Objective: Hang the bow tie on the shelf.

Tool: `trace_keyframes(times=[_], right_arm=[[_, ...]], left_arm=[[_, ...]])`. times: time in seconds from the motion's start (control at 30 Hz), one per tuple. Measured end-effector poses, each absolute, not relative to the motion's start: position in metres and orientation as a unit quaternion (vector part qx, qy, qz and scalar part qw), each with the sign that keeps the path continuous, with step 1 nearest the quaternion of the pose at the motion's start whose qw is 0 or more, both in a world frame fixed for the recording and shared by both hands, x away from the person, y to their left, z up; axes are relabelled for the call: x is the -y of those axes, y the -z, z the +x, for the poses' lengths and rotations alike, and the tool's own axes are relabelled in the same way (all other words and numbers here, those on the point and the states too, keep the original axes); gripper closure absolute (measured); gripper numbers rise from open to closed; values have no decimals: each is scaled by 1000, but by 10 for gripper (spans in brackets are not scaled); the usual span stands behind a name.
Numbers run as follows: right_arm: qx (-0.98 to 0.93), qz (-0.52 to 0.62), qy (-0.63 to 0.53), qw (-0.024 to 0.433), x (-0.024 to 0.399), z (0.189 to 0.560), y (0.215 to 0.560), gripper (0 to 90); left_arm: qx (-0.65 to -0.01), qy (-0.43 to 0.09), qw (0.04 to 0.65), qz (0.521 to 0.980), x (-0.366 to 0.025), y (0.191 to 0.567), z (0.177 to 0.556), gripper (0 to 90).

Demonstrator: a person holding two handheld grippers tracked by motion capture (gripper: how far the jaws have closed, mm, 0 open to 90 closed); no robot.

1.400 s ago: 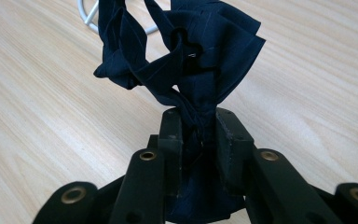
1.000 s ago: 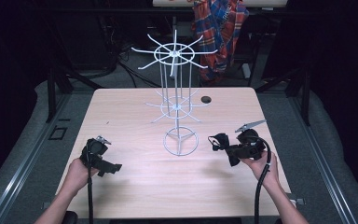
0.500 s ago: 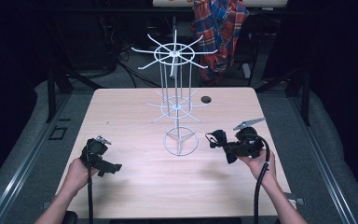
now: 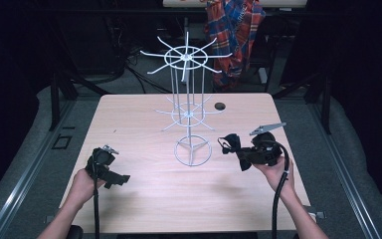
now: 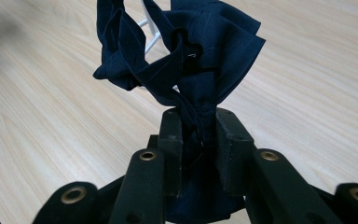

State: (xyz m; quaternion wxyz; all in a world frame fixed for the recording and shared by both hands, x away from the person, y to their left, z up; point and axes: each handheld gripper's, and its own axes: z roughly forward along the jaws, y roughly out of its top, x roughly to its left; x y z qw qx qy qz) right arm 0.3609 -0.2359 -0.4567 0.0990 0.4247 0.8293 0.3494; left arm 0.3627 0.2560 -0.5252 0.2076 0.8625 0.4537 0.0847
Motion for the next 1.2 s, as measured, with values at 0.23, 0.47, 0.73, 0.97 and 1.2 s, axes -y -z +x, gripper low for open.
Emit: trace_keyframes(times=[0.23,0.47,0.73,0.97,1.2], right_arm=[[-824,419,-368,101,231,361,445,738],[-819,413,-383,106,227,359,436,738],[-816,410,-392,111,228,357,432,737],[-818,409,-390,109,230,355,431,738],[-814,406,-400,113,233,352,426,737]], left_arm=[[-452,-86,209,863,-256,525,363,2],[-453,-86,211,862,-257,525,362,1],[-452,-85,211,862,-257,525,362,1],[-451,-85,211,863,-256,525,362,1],[-450,-84,212,863,-256,525,363,2]])
